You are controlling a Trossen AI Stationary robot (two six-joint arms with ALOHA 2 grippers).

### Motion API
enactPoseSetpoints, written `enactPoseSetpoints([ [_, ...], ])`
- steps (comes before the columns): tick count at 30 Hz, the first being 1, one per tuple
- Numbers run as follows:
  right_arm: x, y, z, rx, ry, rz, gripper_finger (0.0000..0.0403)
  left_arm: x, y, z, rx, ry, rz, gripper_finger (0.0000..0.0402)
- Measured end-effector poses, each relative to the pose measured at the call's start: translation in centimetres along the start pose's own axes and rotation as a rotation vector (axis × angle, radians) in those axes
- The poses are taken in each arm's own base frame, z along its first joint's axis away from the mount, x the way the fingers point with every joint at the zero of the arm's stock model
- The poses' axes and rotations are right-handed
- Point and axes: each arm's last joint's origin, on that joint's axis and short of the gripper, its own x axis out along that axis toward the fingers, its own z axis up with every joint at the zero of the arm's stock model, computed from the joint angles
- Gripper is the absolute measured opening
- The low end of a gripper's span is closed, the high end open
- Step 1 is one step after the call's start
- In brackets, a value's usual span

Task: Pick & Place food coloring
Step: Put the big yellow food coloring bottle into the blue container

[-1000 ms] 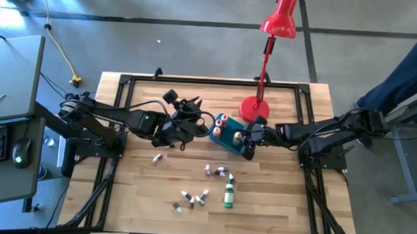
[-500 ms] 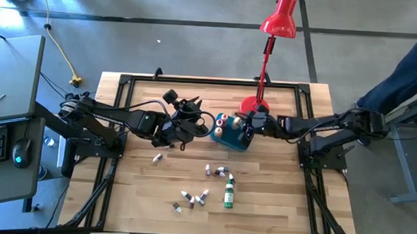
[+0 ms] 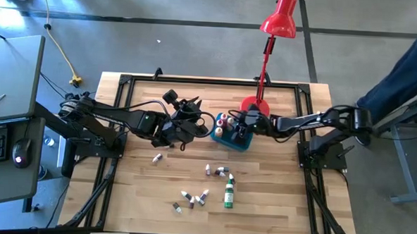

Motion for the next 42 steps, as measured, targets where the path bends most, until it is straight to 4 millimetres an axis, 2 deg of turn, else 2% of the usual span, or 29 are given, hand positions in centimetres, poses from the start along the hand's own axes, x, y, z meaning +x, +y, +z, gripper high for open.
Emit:
enactPoseSetpoints([
  [12, -0.1, 0.0, 0.1, -0.057, -0.008, -0.013, 0.0150, 0.0, 0.0, -0.1, 0.009, 0.004, -0.001, 0.0062],
  [15, -0.7, 0.2, 0.5, -0.057, -0.032, -0.013, 0.0150, 0.0, 0.0, -0.1, 0.010, 0.004, -0.002, 0.0062],
  [19, -2.7, 0.3, 1.6, -0.038, -0.087, -0.006, 0.0151, 0.0, 0.0, -0.1, 0.013, 0.007, -0.002, 0.0062],
  [25, -7.5, 0.9, 2.8, 0.127, -0.137, 0.125, 0.0151, 0.0, 0.0, -0.3, 0.027, 0.013, -0.009, 0.0062],
  [28, -9.3, 2.3, 2.4, 0.248, -0.092, 0.262, 0.0151, 0.0, -0.1, -0.3, 0.028, 0.019, -0.036, 0.0062],
  [33, -10.8, 6.5, 0.8, 0.305, 0.019, 0.442, 0.0143, 0.0, -0.4, -0.5, 0.040, 0.040, -0.144, 0.0062],
  [37, -11.1, 10.3, -0.9, 0.266, 0.057, 0.538, 0.0134, -0.1, -0.4, -0.9, 0.038, 0.062, -0.163, 0.0062],
  [42, -9.8, 14.5, -3.6, 0.207, 0.066, 0.596, 0.0134, -0.1, -0.3, -1.2, 0.024, 0.084, -0.158, 0.0062],
])
